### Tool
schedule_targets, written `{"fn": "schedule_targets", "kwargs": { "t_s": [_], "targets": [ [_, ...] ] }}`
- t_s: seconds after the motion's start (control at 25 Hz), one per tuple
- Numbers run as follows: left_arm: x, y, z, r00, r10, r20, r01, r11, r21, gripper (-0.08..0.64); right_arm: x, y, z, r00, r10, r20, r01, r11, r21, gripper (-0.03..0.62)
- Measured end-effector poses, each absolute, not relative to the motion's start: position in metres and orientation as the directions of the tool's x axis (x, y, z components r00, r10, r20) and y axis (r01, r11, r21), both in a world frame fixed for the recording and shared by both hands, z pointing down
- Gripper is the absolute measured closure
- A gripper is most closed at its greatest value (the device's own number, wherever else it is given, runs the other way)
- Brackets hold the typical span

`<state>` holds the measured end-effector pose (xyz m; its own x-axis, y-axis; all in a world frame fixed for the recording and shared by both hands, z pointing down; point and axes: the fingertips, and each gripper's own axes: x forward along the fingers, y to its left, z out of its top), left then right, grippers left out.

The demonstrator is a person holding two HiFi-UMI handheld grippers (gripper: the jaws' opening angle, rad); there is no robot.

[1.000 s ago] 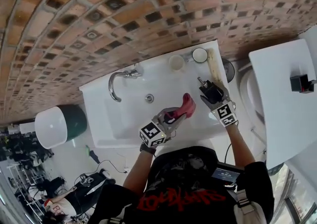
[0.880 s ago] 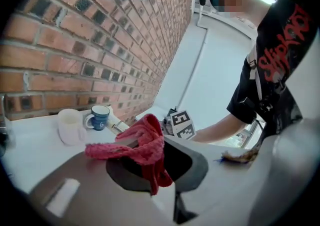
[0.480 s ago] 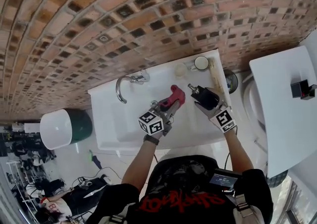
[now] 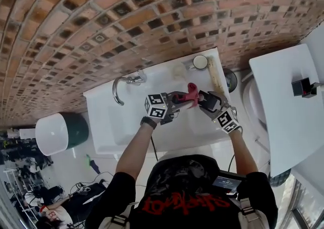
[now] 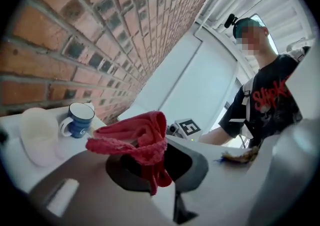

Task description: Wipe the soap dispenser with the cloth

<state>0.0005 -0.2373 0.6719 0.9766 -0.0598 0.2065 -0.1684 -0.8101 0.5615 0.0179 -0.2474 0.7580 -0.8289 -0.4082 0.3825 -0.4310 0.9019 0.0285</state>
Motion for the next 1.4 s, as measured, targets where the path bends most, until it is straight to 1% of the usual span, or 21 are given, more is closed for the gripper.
{"fn": "schedule_targets", "kwargs": {
  "t_s": [0.12, 0.2, 0.32, 0.4, 0.48, 0.6, 0.8, 0.96, 1.0, 1.08, 1.28, 1.4],
  "targets": [
    [0.013, -0.232, 0.683, 0.971, -0.048, 0.235, -0.173, -0.817, 0.55, 0.512, 0.021, -0.246, 0.775, -0.818, -0.41, 0.404, -0.445, 0.896, 0.008, 0.288],
    [0.022, -0.229, 0.683, 0.974, -0.019, 0.225, -0.143, -0.822, 0.552, 0.512, 0.025, -0.245, 0.78, -0.799, -0.421, 0.429, -0.464, 0.886, 0.004, 0.288],
    [0.033, -0.211, 0.686, 0.97, 0.065, 0.235, -0.079, -0.828, 0.555, 0.512, 0.038, -0.237, 0.791, -0.737, -0.416, 0.533, -0.482, 0.876, 0.016, 0.288],
    [0.034, -0.201, 0.692, 0.958, 0.086, 0.274, -0.077, -0.841, 0.535, 0.511, 0.049, -0.231, 0.798, -0.706, -0.412, 0.576, -0.495, 0.869, 0.016, 0.288],
    [0.026, -0.201, 0.693, 0.957, 0.024, 0.289, -0.136, -0.842, 0.521, 0.512, 0.054, -0.226, 0.799, -0.702, -0.397, 0.591, -0.5, 0.866, -0.013, 0.288],
    [0.012, -0.193, 0.696, 0.958, -0.1, 0.268, -0.233, -0.815, 0.531, 0.512, 0.058, -0.223, 0.794, -0.71, -0.366, 0.601, -0.502, 0.862, -0.068, 0.281],
    [-0.005, -0.156, 0.707, 0.951, -0.19, 0.243, -0.299, -0.758, 0.58, 0.512, 0.054, -0.226, 0.793, -0.694, -0.351, 0.628, -0.502, 0.862, -0.072, 0.275],
    [-0.014, -0.144, 0.711, 0.944, -0.237, 0.229, -0.328, -0.739, 0.589, 0.512, 0.057, -0.226, 0.773, -0.717, -0.354, 0.601, -0.526, 0.84, -0.133, 0.174],
    [-0.015, -0.142, 0.716, 0.942, -0.242, 0.231, -0.334, -0.734, 0.591, 0.511, 0.066, -0.224, 0.765, -0.72, -0.368, 0.589, -0.547, 0.822, -0.156, 0.173],
    [-0.015, -0.141, 0.719, 0.946, -0.251, 0.205, -0.324, -0.723, 0.61, 0.512, 0.087, -0.214, 0.753, -0.711, -0.406, 0.574, -0.598, 0.778, -0.19, 0.173],
    [0.015, -0.165, 0.695, 0.954, -0.298, -0.024, -0.193, -0.675, 0.712, 0.511, 0.14, -0.176, 0.732, -0.645, -0.496, 0.581, -0.714, 0.662, -0.229, 0.214],
    [0.043, -0.192, 0.716, 0.944, -0.323, -0.064, -0.159, -0.618, 0.77, 0.512, 0.155, -0.157, 0.713, -0.639, -0.552, 0.536, -0.755, 0.583, -0.3, 0.226]
  ]
}}
